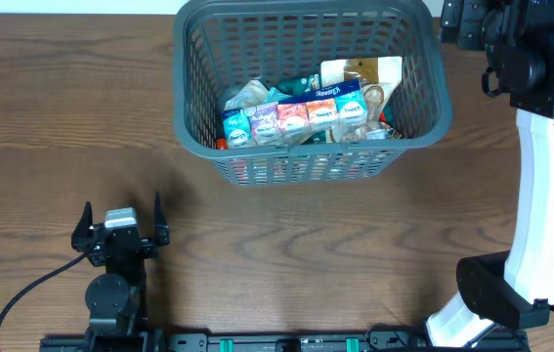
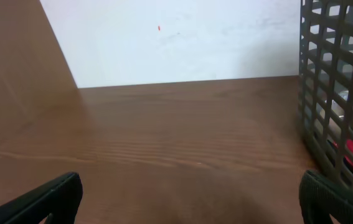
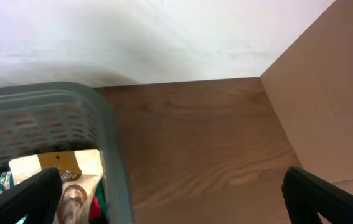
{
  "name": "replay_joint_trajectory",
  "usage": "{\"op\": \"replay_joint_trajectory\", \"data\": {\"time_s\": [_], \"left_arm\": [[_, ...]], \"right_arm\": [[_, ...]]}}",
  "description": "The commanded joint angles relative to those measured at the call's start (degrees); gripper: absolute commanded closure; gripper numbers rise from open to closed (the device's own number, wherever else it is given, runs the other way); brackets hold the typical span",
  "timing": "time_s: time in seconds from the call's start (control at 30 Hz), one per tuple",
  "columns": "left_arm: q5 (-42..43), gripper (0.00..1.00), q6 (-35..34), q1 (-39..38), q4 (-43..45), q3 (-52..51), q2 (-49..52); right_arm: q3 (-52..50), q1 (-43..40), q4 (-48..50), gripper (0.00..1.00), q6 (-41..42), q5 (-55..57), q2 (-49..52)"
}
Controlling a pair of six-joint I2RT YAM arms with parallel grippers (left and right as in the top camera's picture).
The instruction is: Pack container
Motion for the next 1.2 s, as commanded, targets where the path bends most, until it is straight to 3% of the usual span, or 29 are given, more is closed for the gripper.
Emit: {"op": "replay_joint_trajectory", "data": {"time_s": [0.0,0.77,1.17], "left_arm": [[-1.1,0.01,1.2,0.3,-0.9,-1.8,-0.3],[-1.1,0.01,1.2,0.3,-0.9,-1.8,-0.3],[-1.1,0.01,1.2,0.3,-0.9,-1.8,-0.3]], "right_arm": [[0.5,-0.3,0.0,0.01,-0.3,1.0,-1.0],[0.5,-0.3,0.0,0.01,-0.3,1.0,-1.4],[0.5,-0.3,-0.2,0.01,-4.2,2.0,-4.5]]}}
